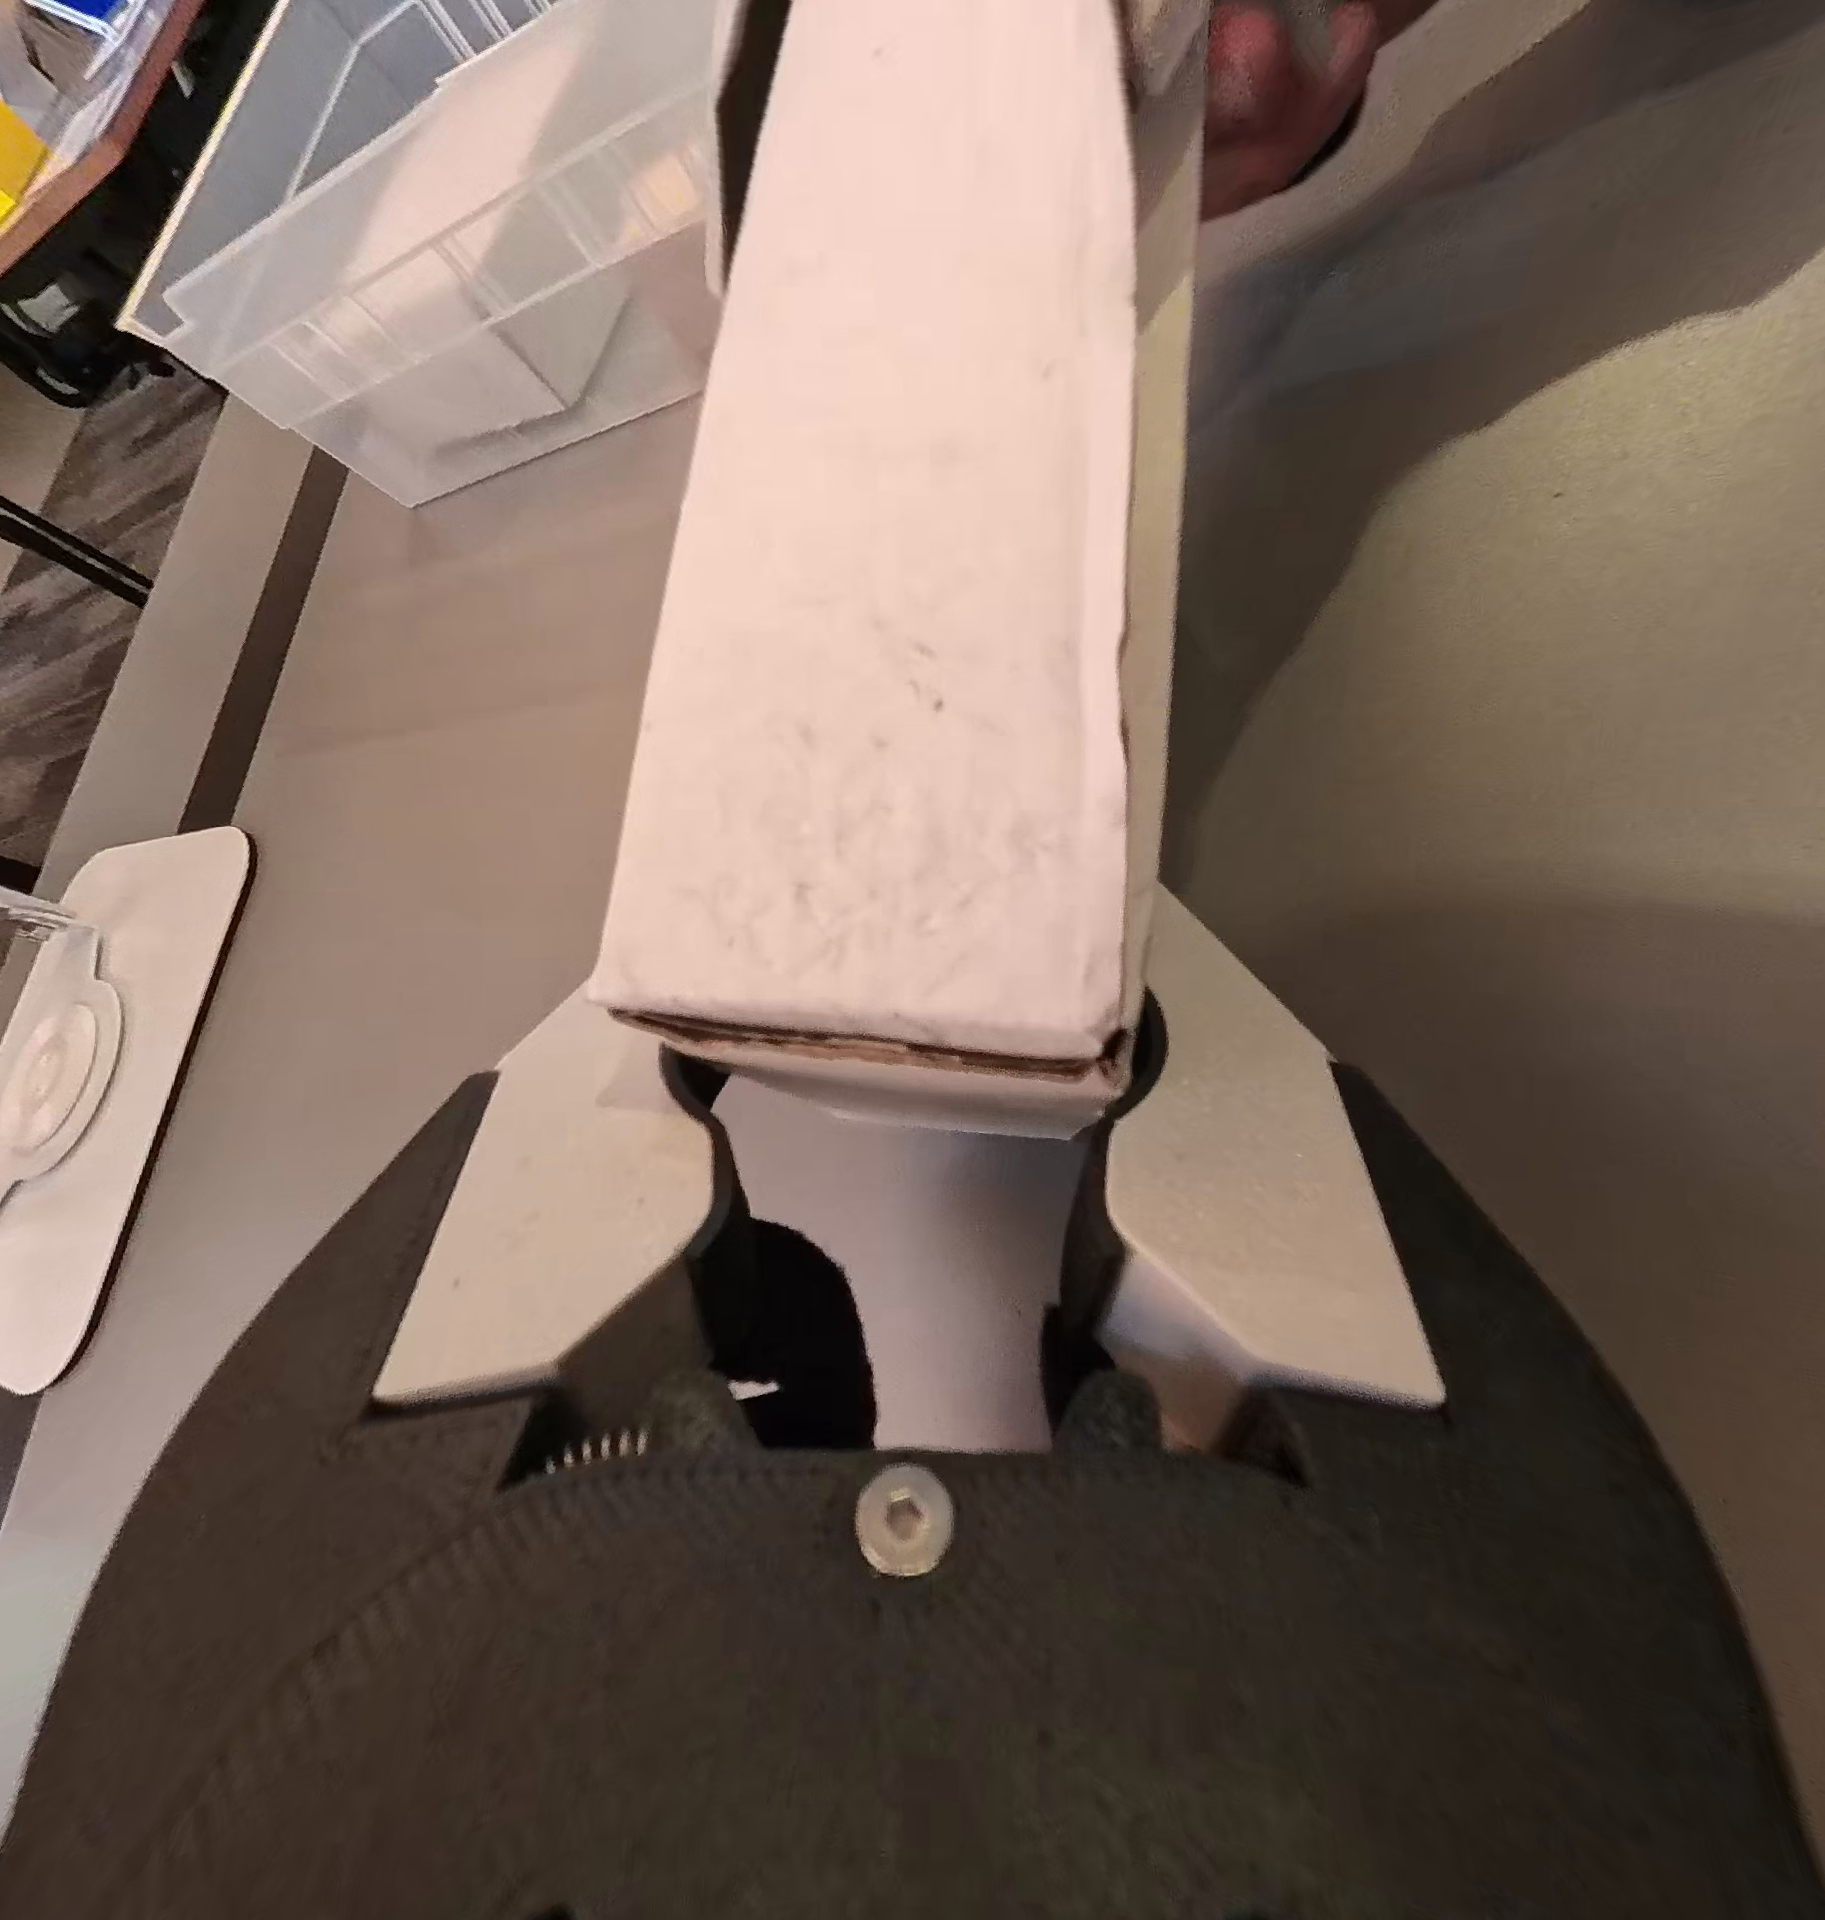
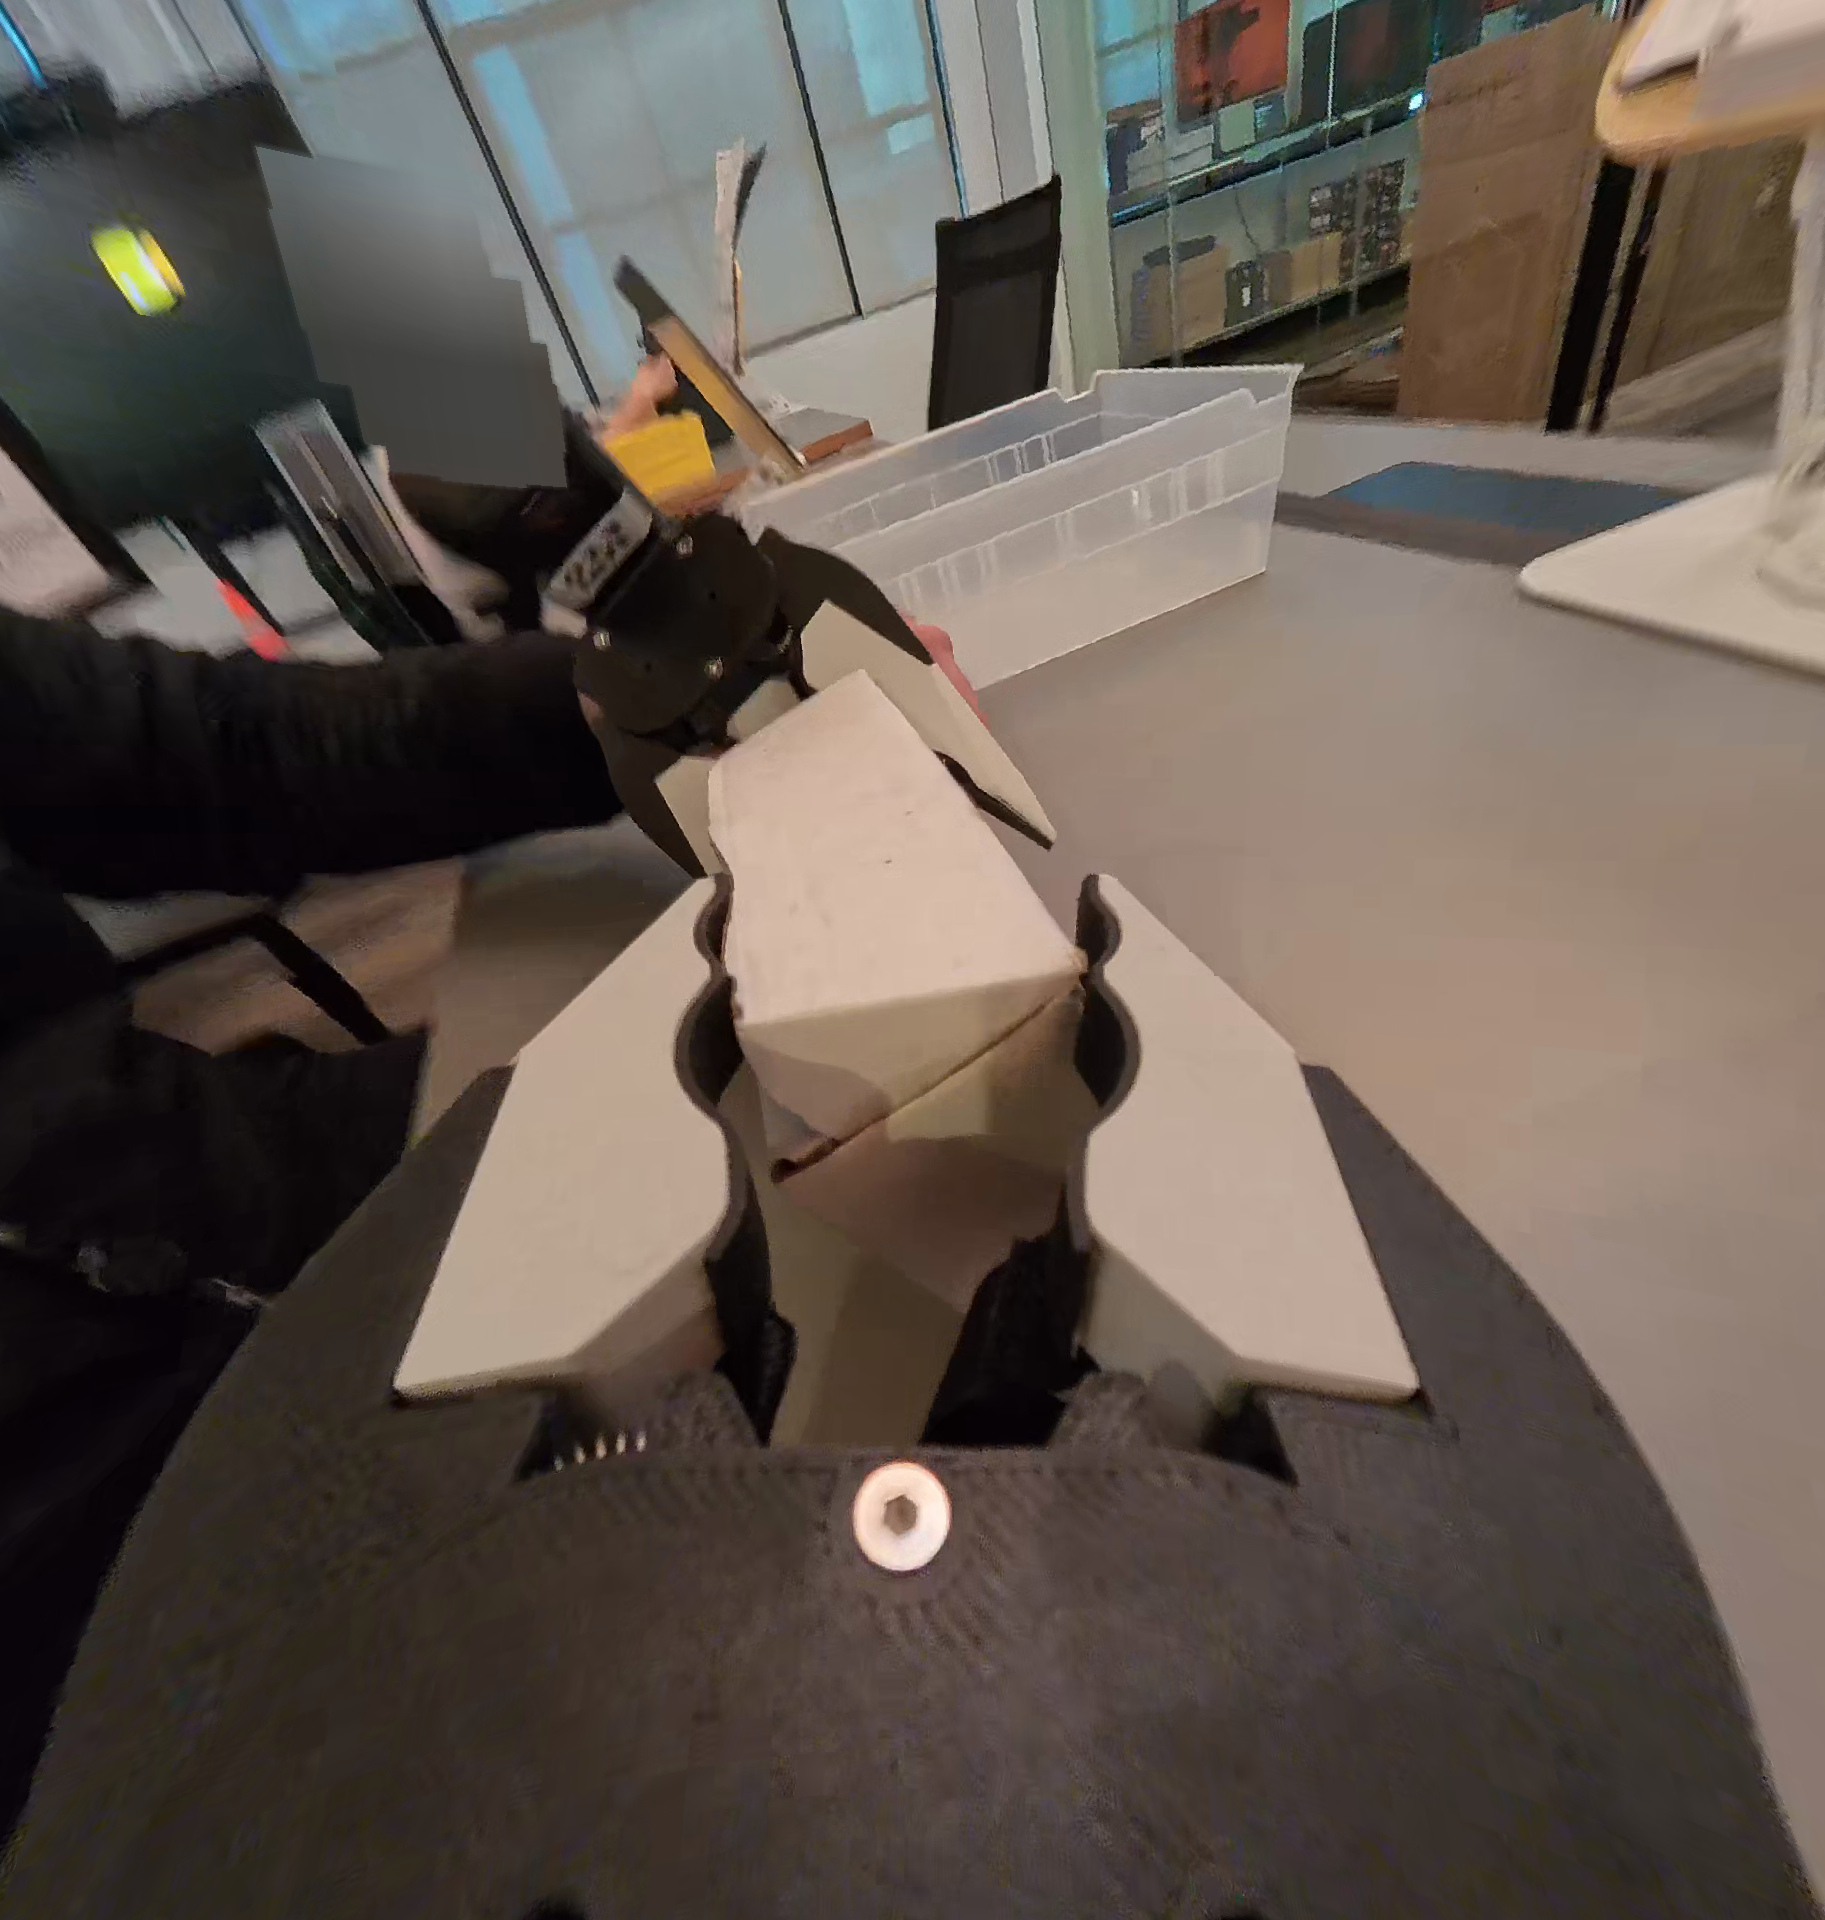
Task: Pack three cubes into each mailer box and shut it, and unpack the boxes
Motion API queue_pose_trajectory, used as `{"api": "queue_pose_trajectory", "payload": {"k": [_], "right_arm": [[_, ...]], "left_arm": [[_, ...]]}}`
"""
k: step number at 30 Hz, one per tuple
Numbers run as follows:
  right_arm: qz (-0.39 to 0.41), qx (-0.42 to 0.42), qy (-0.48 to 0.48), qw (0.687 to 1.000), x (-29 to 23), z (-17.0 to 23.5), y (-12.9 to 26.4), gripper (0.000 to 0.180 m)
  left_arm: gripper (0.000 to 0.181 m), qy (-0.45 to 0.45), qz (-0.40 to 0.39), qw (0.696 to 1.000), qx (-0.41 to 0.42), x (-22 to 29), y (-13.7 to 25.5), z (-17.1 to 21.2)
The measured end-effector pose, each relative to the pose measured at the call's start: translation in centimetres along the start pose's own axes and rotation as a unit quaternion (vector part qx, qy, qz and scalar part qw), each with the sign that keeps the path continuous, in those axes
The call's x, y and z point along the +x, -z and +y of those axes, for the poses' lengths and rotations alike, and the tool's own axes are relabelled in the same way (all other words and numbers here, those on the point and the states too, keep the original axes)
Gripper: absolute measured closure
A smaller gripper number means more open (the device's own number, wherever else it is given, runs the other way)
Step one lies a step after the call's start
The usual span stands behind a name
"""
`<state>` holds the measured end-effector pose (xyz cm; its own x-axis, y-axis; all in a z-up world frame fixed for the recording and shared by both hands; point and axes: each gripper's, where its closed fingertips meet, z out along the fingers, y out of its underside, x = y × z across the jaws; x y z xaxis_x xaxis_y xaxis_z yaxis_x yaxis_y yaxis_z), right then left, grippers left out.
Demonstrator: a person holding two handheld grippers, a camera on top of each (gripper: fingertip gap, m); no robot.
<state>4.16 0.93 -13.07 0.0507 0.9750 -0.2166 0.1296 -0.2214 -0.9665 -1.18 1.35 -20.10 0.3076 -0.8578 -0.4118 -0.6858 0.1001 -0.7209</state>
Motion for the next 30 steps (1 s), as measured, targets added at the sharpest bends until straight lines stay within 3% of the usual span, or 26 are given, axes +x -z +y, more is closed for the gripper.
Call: {"api": "queue_pose_trajectory", "payload": {"k": [5, 8, 11, 12, 13, 20, 23, 30], "right_arm": [[0.101, -0.090, 0.211, 0.968, -0.1, -0.2, 0.4, 0.125], [0.163, -0.148, 0.388, 0.895, -0.4, -0.8, 0.0, 0.139], [0.197, -0.189, 0.518, 0.811, -0.7, -0.3, -0.7, 0.172], [0.215, -0.185, 0.542, 0.791, -0.4, -0.4, -0.8, 0.175], [0.221, -0.176, 0.538, 0.794, -0.3, -0.5, -0.8, 0.176], [0.173, -0.145, 0.325, 0.918, -0.2, -2.8, -0.5, 0.179], [0.172, -0.164, 0.298, 0.925, 0.7, -3.6, -0.6, 0.180], [0.083, -0.216, 0.172, 0.958, 1.5, -4.0, -0.7, 0.180]], "left_arm": [[0.111, 0.007, 0.004, 1.000, -0.009, 0.1, -0.1, -0.1], [0.111, 0.015, 0.007, 1.000, -0.014, 0.0, -0.2, 0.0], [0.110, 0.028, 0.005, 0.999, -0.015, -0.1, -0.3, 0.1], [0.110, 0.032, 0.005, 0.999, -0.014, -0.1, -0.3, 0.1], [0.111, 0.032, 0.004, 0.999, -0.012, -0.1, -0.3, 0.1], [0.111, 0.003, -0.004, 1.000, -0.026, 0.1, -0.4, -0.1], [0.111, -0.001, -0.009, 1.000, -0.025, 0.1, -0.5, -0.2], [0.111, -0.025, -0.030, 0.999, -0.027, 0.1, -0.5, -0.4]]}}
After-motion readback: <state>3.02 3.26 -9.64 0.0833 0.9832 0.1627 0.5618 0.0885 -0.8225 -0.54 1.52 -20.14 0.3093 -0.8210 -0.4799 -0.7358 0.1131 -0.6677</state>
